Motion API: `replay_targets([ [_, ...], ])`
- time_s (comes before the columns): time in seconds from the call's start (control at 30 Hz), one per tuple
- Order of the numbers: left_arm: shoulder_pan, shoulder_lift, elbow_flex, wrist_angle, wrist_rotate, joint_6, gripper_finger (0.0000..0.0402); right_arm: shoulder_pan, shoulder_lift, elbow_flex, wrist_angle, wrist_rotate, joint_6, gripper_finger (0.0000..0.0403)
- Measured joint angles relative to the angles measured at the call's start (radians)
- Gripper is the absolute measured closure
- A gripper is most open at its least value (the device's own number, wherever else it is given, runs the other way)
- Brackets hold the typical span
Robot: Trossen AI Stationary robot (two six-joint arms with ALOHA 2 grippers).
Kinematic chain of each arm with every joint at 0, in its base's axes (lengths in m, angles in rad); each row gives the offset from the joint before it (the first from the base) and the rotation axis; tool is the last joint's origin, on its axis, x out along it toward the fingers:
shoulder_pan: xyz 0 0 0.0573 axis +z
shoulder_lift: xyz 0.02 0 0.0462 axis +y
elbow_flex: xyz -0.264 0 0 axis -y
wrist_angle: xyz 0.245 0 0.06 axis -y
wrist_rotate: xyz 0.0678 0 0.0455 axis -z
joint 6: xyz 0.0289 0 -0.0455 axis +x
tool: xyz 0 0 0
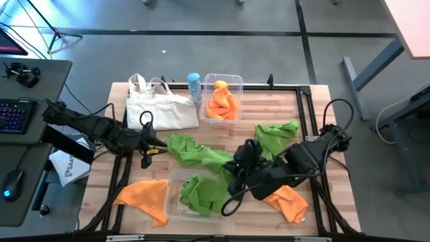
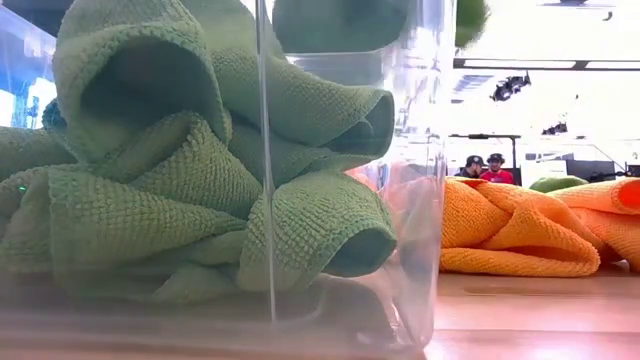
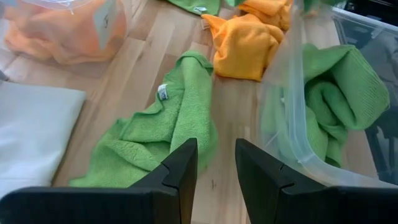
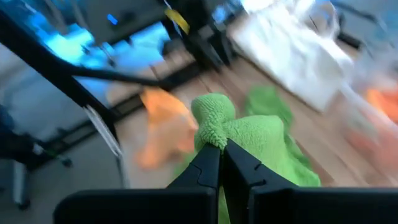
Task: Sort microfiber towel by color & place in baskets
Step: Put the green microfiber cloth towel into the bottom transparent bin
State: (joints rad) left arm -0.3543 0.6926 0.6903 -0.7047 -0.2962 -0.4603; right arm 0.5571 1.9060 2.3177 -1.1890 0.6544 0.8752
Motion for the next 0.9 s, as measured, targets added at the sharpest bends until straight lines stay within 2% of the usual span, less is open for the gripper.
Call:
replay_targets([
  [0.23, -0.003, 0.0, 0.0, 0.0, -0.002, 0.0, 0.0303, -0.002, 0.0, 0.0, 0.335, 0.053, -0.213, 0.0403],
  [0.37, -0.003, 0.0, 0.0, 0.0, -0.005, 0.001, 0.0303, -0.001, 0.0, 0.0, 0.455, 0.054, -0.27, 0.0403],
  [0.53, -0.003, 0.0, 0.0, 0.0, -0.005, 0.002, 0.0303, 0.009, 0.004, -0.008, 0.469, 0.044, -0.227, 0.0403],
  [0.67, -0.003, 0.0, 0.0, 0.0, -0.006, 0.002, 0.0303, 0.014, 0.041, -0.009, 0.46, -0.018, -0.183, 0.0403],
  [0.9, -0.003, 0.0, 0.0, 0.0, -0.007, 0.019, 0.0303, -0.017, 0.15, -0.01, 0.356, -0.105, 0.023, 0.0403],
])
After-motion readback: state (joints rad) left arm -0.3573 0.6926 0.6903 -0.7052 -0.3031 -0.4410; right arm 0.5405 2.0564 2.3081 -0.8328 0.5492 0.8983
